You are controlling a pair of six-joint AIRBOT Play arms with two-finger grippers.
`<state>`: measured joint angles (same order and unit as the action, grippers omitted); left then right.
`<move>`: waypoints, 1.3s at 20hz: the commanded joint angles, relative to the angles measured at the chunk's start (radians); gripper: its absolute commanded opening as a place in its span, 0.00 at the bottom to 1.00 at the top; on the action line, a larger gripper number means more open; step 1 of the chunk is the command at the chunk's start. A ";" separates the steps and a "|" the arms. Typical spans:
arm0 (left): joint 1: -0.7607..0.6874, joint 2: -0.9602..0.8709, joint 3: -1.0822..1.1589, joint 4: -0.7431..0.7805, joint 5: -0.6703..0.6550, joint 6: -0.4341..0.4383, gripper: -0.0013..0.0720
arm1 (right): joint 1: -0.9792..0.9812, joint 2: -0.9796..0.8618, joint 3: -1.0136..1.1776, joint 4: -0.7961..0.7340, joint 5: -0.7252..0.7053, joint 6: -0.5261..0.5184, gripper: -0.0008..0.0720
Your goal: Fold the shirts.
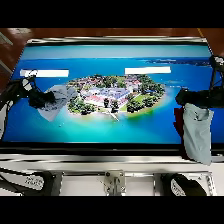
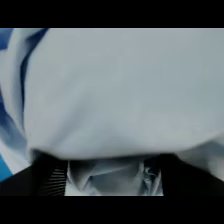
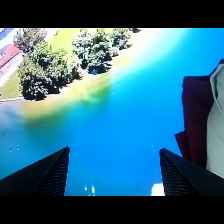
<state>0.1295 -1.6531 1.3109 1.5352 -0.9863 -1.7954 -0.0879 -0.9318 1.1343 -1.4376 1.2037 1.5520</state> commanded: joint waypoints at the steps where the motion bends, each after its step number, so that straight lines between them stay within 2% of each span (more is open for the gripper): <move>1: 0.003 -0.043 0.011 -0.018 0.027 -0.023 0.15 | 0.000 0.000 0.000 0.005 -0.001 0.023 0.96; 2: 0.001 -0.032 0.022 -0.034 0.013 -0.011 0.07 | 0.000 0.000 0.000 0.005 -0.003 0.022 0.96; 5: -0.027 0.056 0.099 -0.066 -0.049 0.110 0.07 | 0.000 0.000 0.000 0.005 -0.043 -0.029 0.96; 9: -0.150 0.334 0.191 -0.114 -0.091 0.223 0.07 | 0.000 0.000 0.021 0.008 -0.124 -0.050 0.96; 12: -0.283 0.545 0.194 -0.218 -0.108 0.251 0.07 | 0.000 0.001 0.092 0.016 -0.046 -0.050 0.96; 15: -0.441 0.645 0.193 -0.331 -0.177 0.249 0.07 | 0.000 0.001 0.169 0.023 0.119 -0.050 0.96; 17: -0.573 0.647 0.192 -0.387 -0.192 0.247 0.07 | 0.000 0.001 0.195 0.023 0.260 -0.059 0.96; 20: -0.778 0.603 0.130 -0.388 -0.116 0.246 0.07 | 0.000 0.004 0.193 0.021 0.442 -0.080 0.96; 24: -0.961 0.453 -0.010 -0.392 0.078 0.186 0.07 | 0.000 0.004 0.193 0.008 0.495 -0.097 0.96; 26: -1.009 0.330 -0.027 -0.464 0.167 0.175 0.07 | 0.000 0.004 0.193 -0.016 0.493 -0.097 0.96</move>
<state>-0.7780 -1.1984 1.3350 1.1404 -0.9611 -1.5894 -0.0879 -0.9283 1.3247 -1.4288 1.6463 1.4620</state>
